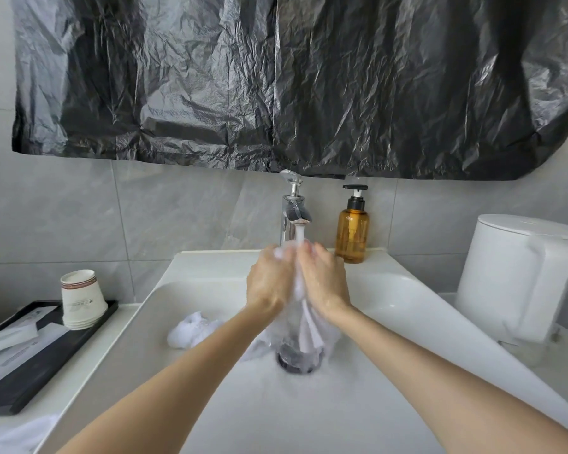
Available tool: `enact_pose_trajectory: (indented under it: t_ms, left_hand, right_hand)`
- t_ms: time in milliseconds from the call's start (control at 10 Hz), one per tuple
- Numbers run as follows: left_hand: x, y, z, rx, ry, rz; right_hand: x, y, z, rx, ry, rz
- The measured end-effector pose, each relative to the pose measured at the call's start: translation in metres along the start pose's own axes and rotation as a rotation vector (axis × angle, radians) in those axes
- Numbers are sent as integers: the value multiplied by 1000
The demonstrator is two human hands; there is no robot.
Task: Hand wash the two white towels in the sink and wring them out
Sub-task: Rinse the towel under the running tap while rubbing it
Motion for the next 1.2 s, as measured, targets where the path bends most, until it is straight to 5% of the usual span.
enact_pose_trajectory:
  t_ms: [100, 400, 600, 700, 900, 1000, 1200]
  left_hand:
    - [6, 1, -3, -39, 79, 164]
    - [36, -17, 28, 278, 45, -650]
    - [48, -27, 42, 322, 79, -787]
    - [52, -29, 45, 302, 93, -772]
    - [34, -21, 33, 335, -52, -708]
    - [13, -17, 20, 277, -148, -606]
    - [-13, -18, 8, 199, -111, -446]
  right_hand:
    - [2, 12, 12, 213, -76, -152]
    - [-6, 34, 5, 18, -487, 15]
    - [-11, 46, 3, 9, -611, -379]
    - [-1, 41, 11, -87, -569, -201]
    - [-3, 18, 18, -272, -275, 731]
    - [-15, 3, 10, -219, -177, 721]
    - [-7, 14, -5, -207, 173, 278]
Point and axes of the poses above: each hand's wrist, its own z-axis towards the middle knuckle, its own x-axis out of the back of the hand, y = z × x, the point moved 5 cm from there along z, towards the middle knuckle, and after that the axes turned 3 degrees about x, right-handed, at the moved point
